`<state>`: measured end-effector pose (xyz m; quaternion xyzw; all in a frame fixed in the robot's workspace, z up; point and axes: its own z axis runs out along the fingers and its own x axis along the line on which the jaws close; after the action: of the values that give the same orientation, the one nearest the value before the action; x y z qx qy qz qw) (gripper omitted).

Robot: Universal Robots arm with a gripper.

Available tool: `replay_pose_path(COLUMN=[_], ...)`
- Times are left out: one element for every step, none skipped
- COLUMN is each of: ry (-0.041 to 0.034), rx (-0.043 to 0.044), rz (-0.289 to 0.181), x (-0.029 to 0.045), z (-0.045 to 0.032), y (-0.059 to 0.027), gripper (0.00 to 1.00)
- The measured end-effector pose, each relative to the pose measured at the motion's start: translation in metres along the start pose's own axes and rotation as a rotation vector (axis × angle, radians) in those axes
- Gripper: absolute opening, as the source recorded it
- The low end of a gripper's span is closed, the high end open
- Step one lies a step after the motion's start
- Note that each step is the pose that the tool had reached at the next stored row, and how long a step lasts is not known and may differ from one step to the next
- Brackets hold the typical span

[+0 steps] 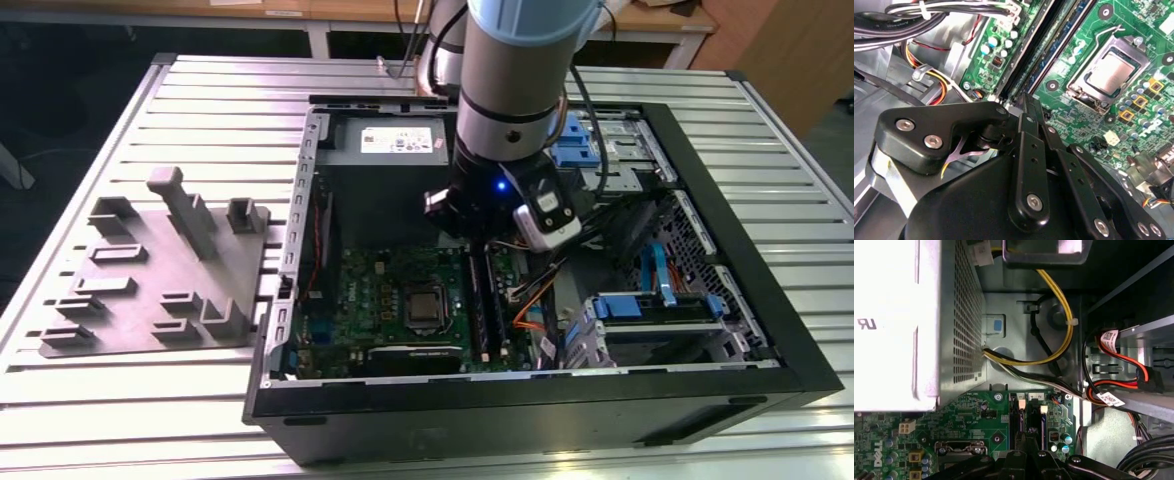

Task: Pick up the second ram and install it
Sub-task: 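Press down the second ram until it locks into place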

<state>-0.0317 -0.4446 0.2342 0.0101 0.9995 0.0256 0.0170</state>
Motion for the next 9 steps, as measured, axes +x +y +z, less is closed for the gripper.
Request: replay_pose_path(ry=[0.0001, 0.0000, -0.0001, 0.0000, 0.0000, 0.0000, 0.0000, 0.0000, 0.0002], rx=[0.0001, 0.0000, -0.0002, -0.0003, -0.0010, -0.0017, -0.0023, -0.0026, -0.0024], rz=[0.000, 0.000, 0.000, 0.000, 0.000, 0.000, 0.000, 0.000, 0.000], x=[0.0000, -0.0001, -0.0001, 0.0000, 0.0000, 0.0000, 0.0001, 0.0000, 0.0000], z=[0.0001, 0.0004, 0.0009, 0.0017, 0.0024, 0.0033, 0.0044, 0.0051, 0.0050], y=[0.0007, 0.0010, 0.0012, 0.0013, 0.0014, 0.0014, 0.0014, 0.0014, 0.0013], gripper=[0.10, 0.10, 0.10, 0.10, 0.10, 0.10, 0.10, 0.10, 0.10])
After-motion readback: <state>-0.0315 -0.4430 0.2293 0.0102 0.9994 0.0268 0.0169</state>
